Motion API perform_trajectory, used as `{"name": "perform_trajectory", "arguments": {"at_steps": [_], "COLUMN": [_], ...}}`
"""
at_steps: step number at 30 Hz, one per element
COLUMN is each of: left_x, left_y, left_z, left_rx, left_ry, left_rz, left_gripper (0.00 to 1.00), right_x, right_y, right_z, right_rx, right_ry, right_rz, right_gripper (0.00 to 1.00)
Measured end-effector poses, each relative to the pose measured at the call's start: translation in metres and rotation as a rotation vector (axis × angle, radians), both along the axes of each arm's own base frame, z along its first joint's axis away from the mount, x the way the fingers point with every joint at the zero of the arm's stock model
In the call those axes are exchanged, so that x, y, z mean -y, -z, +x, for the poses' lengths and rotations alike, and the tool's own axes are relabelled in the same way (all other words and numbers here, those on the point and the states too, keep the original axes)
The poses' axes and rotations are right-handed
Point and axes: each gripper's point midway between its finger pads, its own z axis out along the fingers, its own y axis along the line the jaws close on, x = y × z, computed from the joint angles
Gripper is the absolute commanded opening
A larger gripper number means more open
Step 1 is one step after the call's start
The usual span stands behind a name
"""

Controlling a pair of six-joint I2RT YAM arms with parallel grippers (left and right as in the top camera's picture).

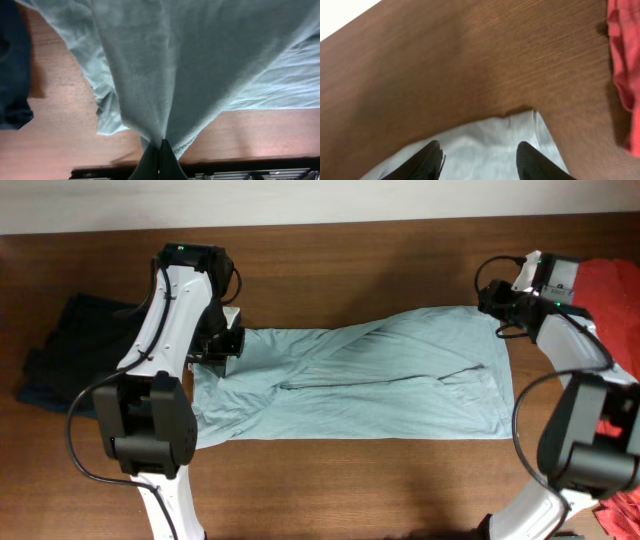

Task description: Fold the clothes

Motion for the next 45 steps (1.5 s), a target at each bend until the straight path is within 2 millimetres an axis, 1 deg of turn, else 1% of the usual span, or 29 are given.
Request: {"name": "perform_trajectory", "arguments": {"at_steps": [3, 5, 6, 8, 13, 19, 20, 22, 26, 31, 33, 35, 39, 41, 45], "left_x": [0.003, 0.005, 0.005, 0.005, 0.006, 0.006, 0.006, 0.006, 0.006, 0.006, 0.006, 0.006, 0.007, 0.008, 0.009], "left_y": [0.000, 0.000, 0.000, 0.000, 0.000, 0.000, 0.000, 0.000, 0.000, 0.000, 0.000, 0.000, 0.000, 0.000, 0.000], "left_z": [0.001, 0.001, 0.001, 0.000, 0.000, 0.000, 0.000, 0.000, 0.000, 0.000, 0.000, 0.000, 0.001, 0.000, 0.000], "left_rx": [0.002, 0.002, 0.001, 0.000, -0.002, -0.003, -0.002, -0.003, -0.002, -0.003, -0.003, -0.001, 0.002, 0.002, 0.002], "left_ry": [-0.005, -0.009, -0.010, -0.012, -0.013, -0.013, -0.013, -0.013, -0.012, -0.013, -0.013, -0.013, -0.010, -0.008, -0.003], "left_rz": [-0.016, -0.025, -0.027, -0.029, -0.032, -0.032, -0.032, -0.032, -0.032, -0.032, -0.032, -0.033, -0.033, -0.033, -0.033], "left_gripper": [0.01, 0.01, 0.01, 0.01, 0.01, 0.00, 0.01, 0.00, 0.00, 0.00, 0.00, 0.01, 0.01, 0.00, 0.00], "right_x": [0.002, 0.002, 0.001, 0.000, -0.001, -0.007, -0.007, -0.009, -0.010, -0.003, 0.003, 0.012, 0.023, 0.020, 0.018], "right_y": [0.021, 0.041, 0.048, 0.058, 0.060, 0.062, 0.062, 0.062, 0.063, 0.056, 0.053, 0.053, 0.055, 0.058, 0.058], "right_z": [0.005, 0.004, 0.004, 0.002, 0.001, -0.006, -0.006, -0.007, -0.010, -0.004, -0.003, -0.006, -0.014, -0.017, -0.017], "right_rx": [-0.018, -0.056, -0.069, -0.093, -0.102, -0.152, -0.153, -0.157, -0.179, -0.132, -0.115, -0.117, -0.135, -0.153, -0.155], "right_ry": [0.042, 0.085, 0.100, 0.130, 0.157, 0.180, 0.179, 0.177, 0.194, 0.201, 0.204, 0.220, 0.245, 0.244, 0.237], "right_rz": [0.040, 0.086, 0.104, 0.138, 0.166, 0.220, 0.227, 0.236, 0.266, 0.302, 0.326, 0.346, 0.355, 0.356, 0.352], "right_gripper": [0.53, 0.57, 0.59, 0.60, 0.59, 0.58, 0.55, 0.52, 0.53, 0.53, 0.53, 0.53, 0.53, 0.53, 0.53]}}
